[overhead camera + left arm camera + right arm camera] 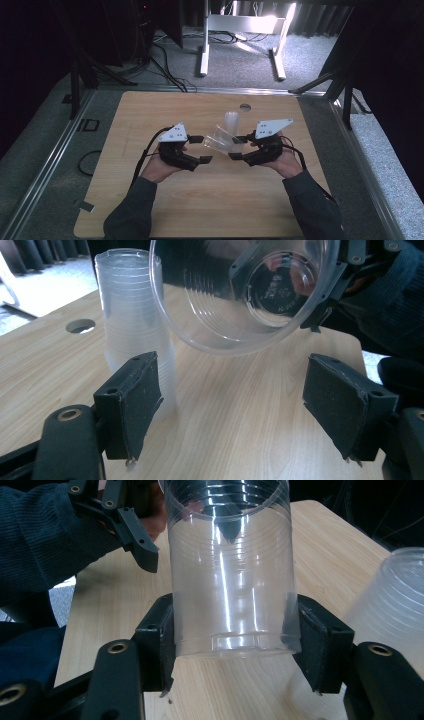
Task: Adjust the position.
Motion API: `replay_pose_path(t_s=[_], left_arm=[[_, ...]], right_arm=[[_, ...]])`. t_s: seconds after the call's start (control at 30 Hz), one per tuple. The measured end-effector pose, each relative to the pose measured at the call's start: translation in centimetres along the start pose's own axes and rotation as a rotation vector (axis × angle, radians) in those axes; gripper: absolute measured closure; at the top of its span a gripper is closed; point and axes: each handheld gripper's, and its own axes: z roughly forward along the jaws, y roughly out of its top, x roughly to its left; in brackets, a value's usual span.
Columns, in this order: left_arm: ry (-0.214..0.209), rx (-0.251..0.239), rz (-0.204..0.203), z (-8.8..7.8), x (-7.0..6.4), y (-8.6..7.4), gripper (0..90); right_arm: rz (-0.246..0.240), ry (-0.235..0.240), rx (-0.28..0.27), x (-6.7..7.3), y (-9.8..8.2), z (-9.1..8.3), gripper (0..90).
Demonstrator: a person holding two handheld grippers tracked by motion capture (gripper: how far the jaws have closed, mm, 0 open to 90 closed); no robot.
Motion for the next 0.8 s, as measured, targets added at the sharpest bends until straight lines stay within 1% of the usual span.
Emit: replay_pose_path(t_s=[0.07,0.2,0.4,0.43,0.53,0.57,0.67,0.73,0.77,0.8], left_arm=[[-0.002,-0.002,-0.002,0.0,0.0,0.0,22.9],[-0.029,-0.021,-0.012,-0.01,0.05,0.01,23.0],[-0.056,-0.05,-0.028,-0.07,0.19,0.03,23.8],[-0.065,-0.057,-0.032,-0.1,0.24,0.05,23.8],[-0.068,-0.061,-0.032,-0.12,0.25,0.07,23.8],[-0.084,-0.079,-0.039,-0.19,0.26,0.13,23.9],[-0.09,-0.096,-0.045,-0.22,0.26,0.19,23.8],[-0.09,-0.096,-0.045,-0.22,0.26,0.19,23.8],[-0.084,-0.106,-0.043,-0.15,0.29,0.23,23.8],[-0.084,-0.106,-0.043,-0.15,0.29,0.23,23.8]], right_arm=[[0.001,0.0,-0.006,0.03,0.0,0.02,41.1],[0.001,0.009,-0.034,0.02,0.04,0.08,41.1],[0.0,0.014,-0.058,0.07,0.05,0.2,41.2],[0.0,0.015,-0.062,0.08,0.05,0.22,41.2],[0.002,0.02,-0.069,0.09,0.06,0.25,41.1],[0.005,0.027,-0.082,0.07,0.06,0.29,41.2],[0.004,0.032,-0.094,0.06,0.09,0.34,41.2],[0.006,0.035,-0.098,0.06,0.09,0.36,41.2],[0.009,0.041,-0.103,0.05,0.06,0.46,41.2],[0.009,0.041,-0.103,0.05,0.06,0.46,41.2]])
